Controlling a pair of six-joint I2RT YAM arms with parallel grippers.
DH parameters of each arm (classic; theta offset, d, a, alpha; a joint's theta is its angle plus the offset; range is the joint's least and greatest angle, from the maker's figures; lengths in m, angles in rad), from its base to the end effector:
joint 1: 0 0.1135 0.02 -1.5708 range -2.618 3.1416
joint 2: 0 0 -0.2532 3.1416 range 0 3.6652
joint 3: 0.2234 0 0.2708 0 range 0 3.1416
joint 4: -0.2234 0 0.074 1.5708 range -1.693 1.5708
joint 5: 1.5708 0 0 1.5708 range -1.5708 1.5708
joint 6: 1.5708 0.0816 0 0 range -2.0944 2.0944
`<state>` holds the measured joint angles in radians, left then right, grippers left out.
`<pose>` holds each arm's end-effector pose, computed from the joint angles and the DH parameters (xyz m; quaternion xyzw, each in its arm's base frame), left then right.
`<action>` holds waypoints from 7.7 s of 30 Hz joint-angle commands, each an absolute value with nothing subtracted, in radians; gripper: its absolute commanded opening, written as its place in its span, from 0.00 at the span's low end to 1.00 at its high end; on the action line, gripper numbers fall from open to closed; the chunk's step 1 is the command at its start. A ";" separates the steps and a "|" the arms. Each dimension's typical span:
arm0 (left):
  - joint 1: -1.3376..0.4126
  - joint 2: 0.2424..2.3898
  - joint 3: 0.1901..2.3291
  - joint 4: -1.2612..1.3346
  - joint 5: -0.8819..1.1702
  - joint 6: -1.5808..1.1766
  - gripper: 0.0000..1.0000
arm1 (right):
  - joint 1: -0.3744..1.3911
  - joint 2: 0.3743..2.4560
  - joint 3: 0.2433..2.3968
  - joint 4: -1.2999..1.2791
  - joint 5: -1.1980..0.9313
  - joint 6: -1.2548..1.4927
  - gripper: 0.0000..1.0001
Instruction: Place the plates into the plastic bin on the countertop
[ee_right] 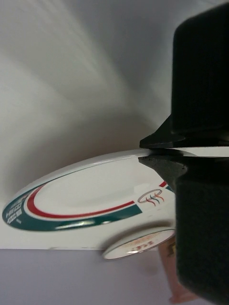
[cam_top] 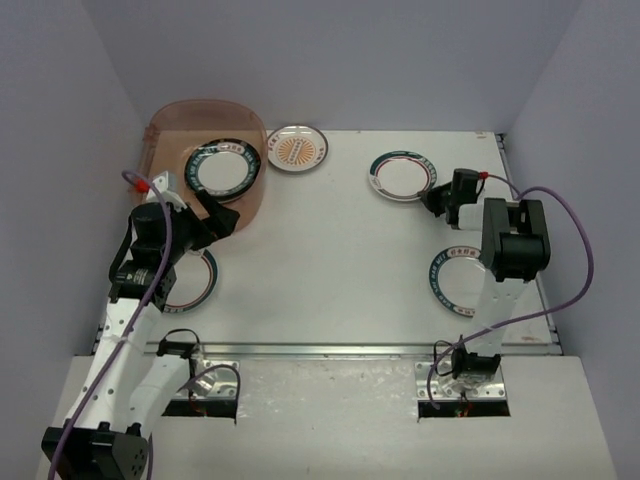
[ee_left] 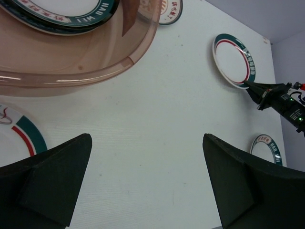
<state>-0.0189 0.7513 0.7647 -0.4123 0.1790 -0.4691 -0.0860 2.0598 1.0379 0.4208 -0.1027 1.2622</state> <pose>0.2401 -0.0191 0.2899 -0.1370 0.8200 -0.2053 0.5165 0.4549 -0.0308 0.0553 0.5328 0.7052 0.2960 0.3621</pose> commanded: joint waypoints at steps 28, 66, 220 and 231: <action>-0.226 1.098 0.990 -0.249 0.441 -0.464 0.14 | 0.419 1.355 0.759 0.495 -0.606 0.995 0.00; 0.212 1.703 1.506 -0.190 -0.106 -0.818 0.00 | 0.187 1.121 0.472 0.400 -0.638 0.881 0.99; 0.154 2.188 2.043 -0.679 0.112 -0.568 1.00 | 0.282 0.887 0.575 -0.062 -0.125 0.629 0.99; 0.144 2.036 1.946 -0.692 -0.077 -0.583 1.00 | 0.281 0.823 0.624 -0.147 -0.081 0.588 0.99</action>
<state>0.1490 2.1846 1.9593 -0.7053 0.0162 -0.5915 0.2829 0.8548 0.5748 -0.1426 -0.1127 0.6150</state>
